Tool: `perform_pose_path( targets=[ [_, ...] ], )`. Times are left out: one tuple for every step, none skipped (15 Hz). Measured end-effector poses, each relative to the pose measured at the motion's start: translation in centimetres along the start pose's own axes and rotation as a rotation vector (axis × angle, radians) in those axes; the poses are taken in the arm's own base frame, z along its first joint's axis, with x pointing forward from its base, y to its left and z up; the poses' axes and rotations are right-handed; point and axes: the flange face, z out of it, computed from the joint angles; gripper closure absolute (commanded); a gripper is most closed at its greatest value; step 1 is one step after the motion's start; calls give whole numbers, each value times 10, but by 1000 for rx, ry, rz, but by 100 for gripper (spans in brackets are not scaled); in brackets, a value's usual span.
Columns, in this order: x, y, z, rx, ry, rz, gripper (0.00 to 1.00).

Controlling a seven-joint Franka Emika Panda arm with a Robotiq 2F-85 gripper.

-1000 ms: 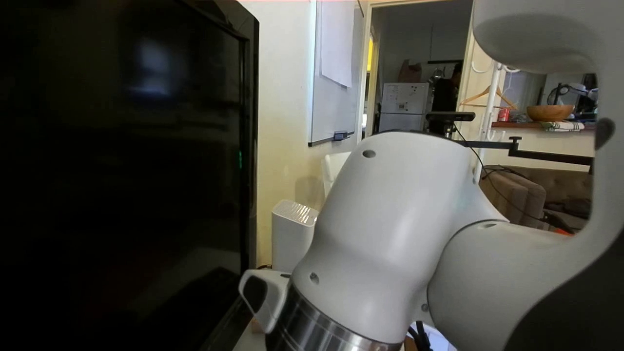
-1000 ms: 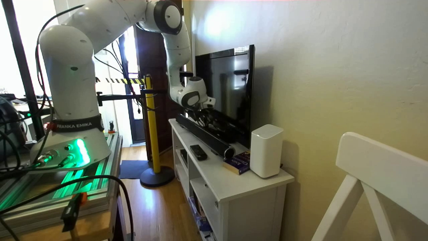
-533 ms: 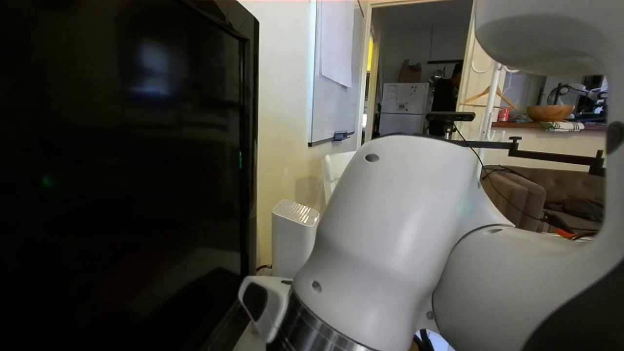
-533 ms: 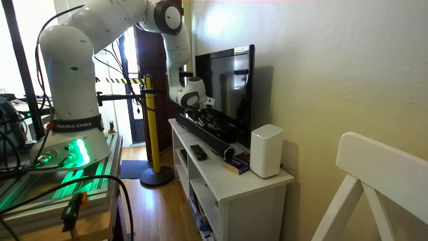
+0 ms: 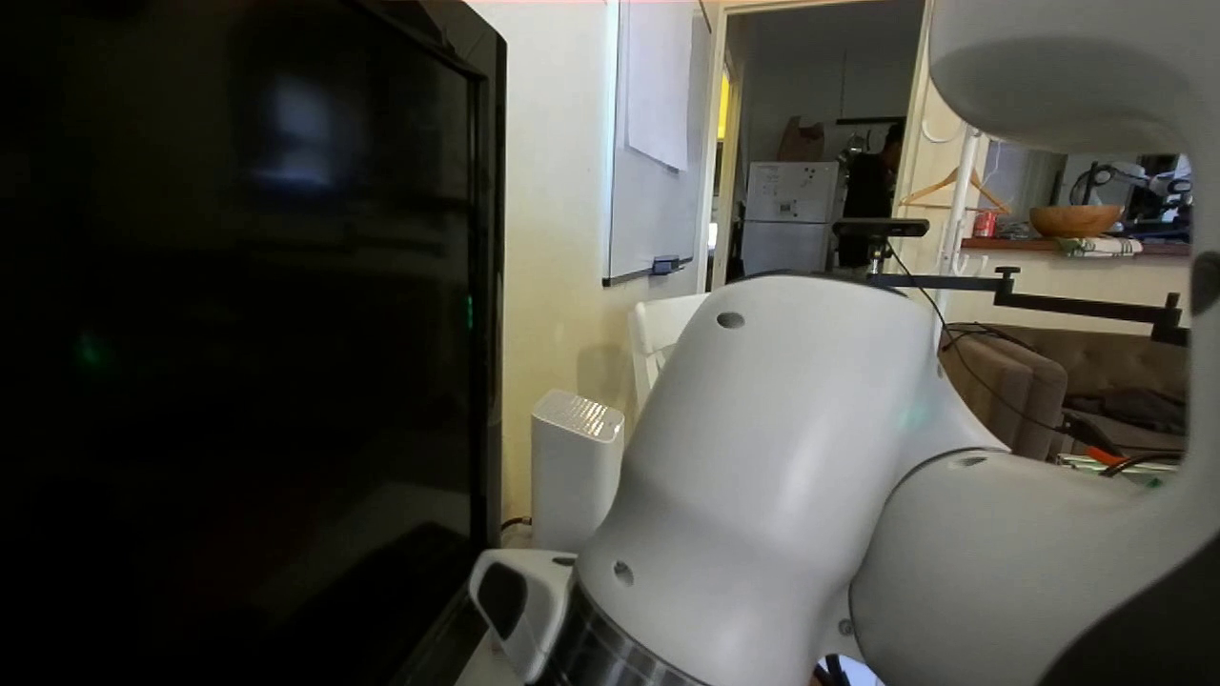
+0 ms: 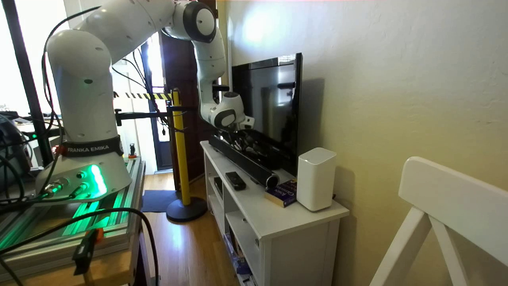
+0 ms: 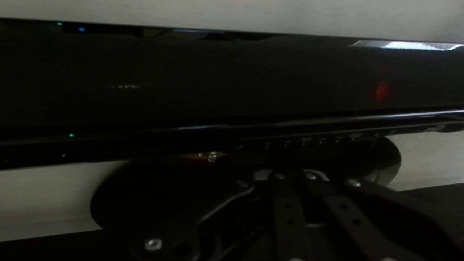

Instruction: Press the button on the keyboard

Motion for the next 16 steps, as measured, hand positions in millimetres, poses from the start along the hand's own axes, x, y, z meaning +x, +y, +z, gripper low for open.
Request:
perform_pose_path(
  targets=[
    [0,0,0,0,0,0,100],
    [0,0,0,1,0,1,100],
    [0,0,0,2,0,3,100],
    [0,0,0,4,-1,5,100],
    [1,0,1,7,-1,9,100],
    [1,1,1,10,-2,13,100],
    [2,1,1,12,-2,15,100],
    [2,1,1,13,-1,16,100],
    [2,1,1,12,0,15,100],
    [3,1,1,11,1,12,100],
    [3,-1,1,9,4,7,100],
    [4,-2,0,6,9,-2,100],
    [5,-5,-2,1,15,-13,100],
    [7,-8,-4,-3,21,-24,100],
    [8,-11,-6,-5,26,-34,100],
    [9,-14,-8,-6,30,-41,100]
  ],
)
